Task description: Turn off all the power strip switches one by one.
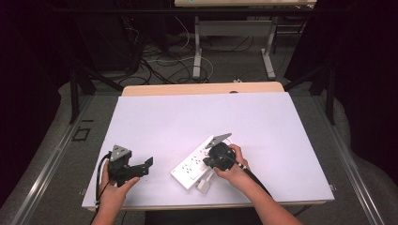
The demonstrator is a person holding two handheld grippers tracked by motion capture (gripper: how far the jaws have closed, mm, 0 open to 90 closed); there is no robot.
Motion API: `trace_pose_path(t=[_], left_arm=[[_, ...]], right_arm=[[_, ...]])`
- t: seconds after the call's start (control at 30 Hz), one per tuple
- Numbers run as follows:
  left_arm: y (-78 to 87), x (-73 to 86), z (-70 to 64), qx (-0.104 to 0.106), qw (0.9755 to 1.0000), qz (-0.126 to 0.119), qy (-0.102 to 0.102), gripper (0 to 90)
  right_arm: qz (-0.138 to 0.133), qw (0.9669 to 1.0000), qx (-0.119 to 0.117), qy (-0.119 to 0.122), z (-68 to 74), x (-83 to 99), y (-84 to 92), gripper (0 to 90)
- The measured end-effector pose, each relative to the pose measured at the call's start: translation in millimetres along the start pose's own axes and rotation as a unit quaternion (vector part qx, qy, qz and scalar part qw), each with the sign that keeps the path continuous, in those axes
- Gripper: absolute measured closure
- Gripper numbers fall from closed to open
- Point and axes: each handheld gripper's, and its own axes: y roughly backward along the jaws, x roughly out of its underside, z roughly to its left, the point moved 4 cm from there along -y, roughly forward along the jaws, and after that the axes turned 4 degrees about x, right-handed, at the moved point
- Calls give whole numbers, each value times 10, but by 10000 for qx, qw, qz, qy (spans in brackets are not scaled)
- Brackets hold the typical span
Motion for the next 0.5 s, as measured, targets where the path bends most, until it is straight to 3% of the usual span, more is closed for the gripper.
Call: trace_pose_path(t=[0.5], left_arm=[[4,-3,7,-9,10000,-10,-16,101]], right_arm=[[-9,9998,-113,151,110,-15,3,900]])
